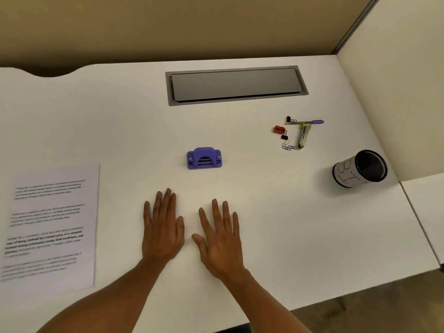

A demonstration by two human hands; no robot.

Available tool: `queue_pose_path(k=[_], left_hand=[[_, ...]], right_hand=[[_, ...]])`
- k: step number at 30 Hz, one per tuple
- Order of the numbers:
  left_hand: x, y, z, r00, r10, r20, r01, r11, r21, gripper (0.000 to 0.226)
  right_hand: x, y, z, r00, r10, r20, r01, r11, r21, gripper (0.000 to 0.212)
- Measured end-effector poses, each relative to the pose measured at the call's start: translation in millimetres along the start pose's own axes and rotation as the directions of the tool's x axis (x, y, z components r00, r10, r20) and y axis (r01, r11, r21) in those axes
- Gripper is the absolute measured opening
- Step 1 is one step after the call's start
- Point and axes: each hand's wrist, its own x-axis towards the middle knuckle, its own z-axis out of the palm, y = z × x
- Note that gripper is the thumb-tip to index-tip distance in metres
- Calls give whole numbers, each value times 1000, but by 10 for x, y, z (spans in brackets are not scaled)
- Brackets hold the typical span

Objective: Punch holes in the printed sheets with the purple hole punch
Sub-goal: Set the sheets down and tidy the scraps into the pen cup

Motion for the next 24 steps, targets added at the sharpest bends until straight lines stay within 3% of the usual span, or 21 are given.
queue_pose_path(k=[8,20,24], left_hand=[[1,-12,16,1000,-9,-10,10,1000,20,66],[-4,-18,75,998,15,-56,-14,1000,26,64],[-10,14,89,999,26,-45,-22,997,70,64]], right_hand=[[93,-31,79,995,14,99,1,989,-150,74],[16,662,-155,923,384,-2,-379,911,-162,81],[15,791,-250,920,390,45,-381,914,-137,81]])
